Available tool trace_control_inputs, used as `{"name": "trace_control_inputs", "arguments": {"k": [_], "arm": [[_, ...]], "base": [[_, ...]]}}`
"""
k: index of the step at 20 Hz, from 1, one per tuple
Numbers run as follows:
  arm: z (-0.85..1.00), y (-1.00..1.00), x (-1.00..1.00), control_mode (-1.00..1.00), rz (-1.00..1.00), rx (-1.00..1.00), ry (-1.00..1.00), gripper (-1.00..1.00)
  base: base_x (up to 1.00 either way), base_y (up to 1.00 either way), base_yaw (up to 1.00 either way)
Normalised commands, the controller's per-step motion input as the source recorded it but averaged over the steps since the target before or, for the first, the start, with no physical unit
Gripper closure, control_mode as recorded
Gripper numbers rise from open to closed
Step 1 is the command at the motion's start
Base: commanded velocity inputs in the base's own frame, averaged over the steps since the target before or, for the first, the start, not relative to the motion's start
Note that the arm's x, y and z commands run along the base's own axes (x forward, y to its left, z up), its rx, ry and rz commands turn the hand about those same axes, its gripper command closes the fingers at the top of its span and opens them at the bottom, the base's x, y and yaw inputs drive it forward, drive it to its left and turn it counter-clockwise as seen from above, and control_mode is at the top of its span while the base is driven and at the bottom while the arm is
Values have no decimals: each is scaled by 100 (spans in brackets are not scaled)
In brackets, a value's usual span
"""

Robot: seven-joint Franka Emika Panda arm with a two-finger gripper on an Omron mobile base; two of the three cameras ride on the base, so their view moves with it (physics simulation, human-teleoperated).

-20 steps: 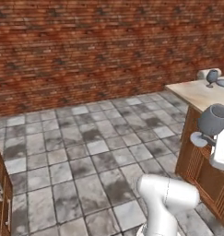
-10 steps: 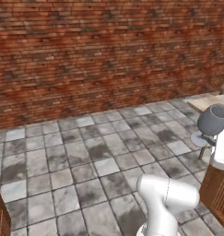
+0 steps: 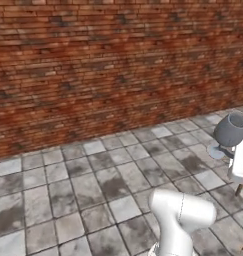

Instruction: Retrieve the wine glasses from the counter and place one next to each plate.

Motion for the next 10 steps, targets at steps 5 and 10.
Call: {"name": "trace_control_inputs", "arguments": {"k": [5, 10], "arm": [[0, 0, 0, 100, 0, 0, 0, 100], [0, 0, 0, 100, 0, 0, 0, 100]], "base": [[100, -8, -20], [100, 0, -29]]}}
